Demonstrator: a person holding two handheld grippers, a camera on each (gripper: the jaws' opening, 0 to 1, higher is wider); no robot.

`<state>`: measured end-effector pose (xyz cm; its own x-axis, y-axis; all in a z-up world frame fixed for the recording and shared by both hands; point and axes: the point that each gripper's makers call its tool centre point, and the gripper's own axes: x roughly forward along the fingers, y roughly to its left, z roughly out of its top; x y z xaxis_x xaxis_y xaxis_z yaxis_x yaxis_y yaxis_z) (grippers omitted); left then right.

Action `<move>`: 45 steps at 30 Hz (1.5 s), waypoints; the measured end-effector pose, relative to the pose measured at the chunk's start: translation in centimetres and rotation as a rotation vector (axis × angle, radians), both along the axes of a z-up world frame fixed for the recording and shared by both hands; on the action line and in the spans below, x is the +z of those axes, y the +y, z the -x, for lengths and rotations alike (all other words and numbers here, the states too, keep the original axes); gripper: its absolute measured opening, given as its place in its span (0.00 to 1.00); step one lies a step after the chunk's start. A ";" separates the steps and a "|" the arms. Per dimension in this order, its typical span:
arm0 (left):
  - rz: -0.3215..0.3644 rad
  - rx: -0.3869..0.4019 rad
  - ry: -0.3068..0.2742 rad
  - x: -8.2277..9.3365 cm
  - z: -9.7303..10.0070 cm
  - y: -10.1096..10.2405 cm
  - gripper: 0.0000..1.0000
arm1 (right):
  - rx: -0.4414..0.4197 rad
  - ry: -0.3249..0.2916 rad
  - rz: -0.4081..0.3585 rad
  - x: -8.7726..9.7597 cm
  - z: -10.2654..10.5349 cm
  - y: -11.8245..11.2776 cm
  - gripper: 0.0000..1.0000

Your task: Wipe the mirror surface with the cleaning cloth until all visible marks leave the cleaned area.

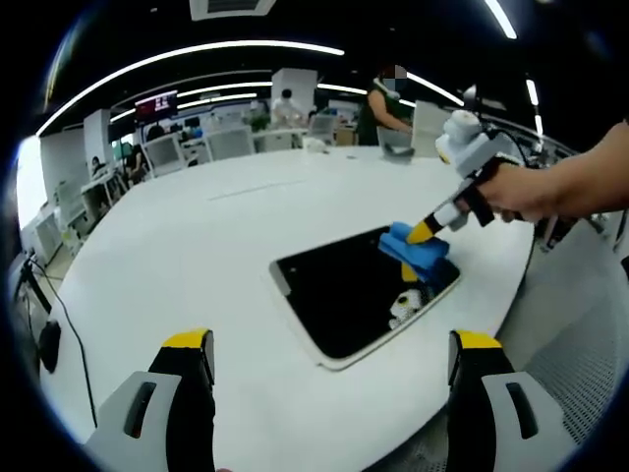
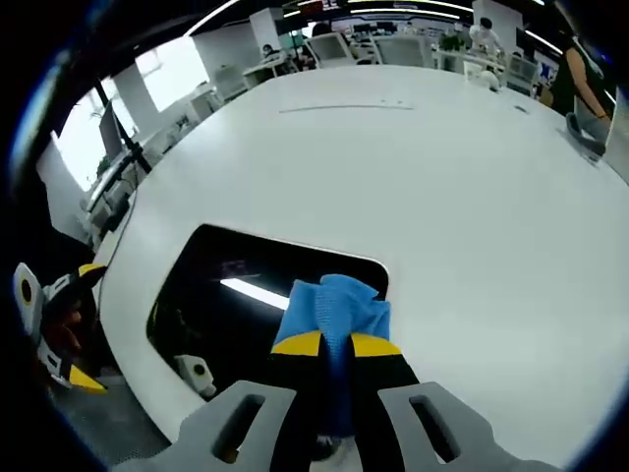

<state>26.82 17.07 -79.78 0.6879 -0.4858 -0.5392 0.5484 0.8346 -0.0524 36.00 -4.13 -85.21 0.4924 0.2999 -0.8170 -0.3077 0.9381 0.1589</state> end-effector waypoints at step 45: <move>-0.005 0.005 0.008 -0.2 -0.1 0.0 0.99 | 0.004 -0.043 0.022 0.1 -5.0 -0.4 0.04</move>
<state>26.93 17.09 -79.96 0.6857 -0.4798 -0.5474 0.5442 0.8373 -0.0523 40.99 -4.53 -85.15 0.5265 0.2841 -0.8013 -0.3173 0.9401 0.1248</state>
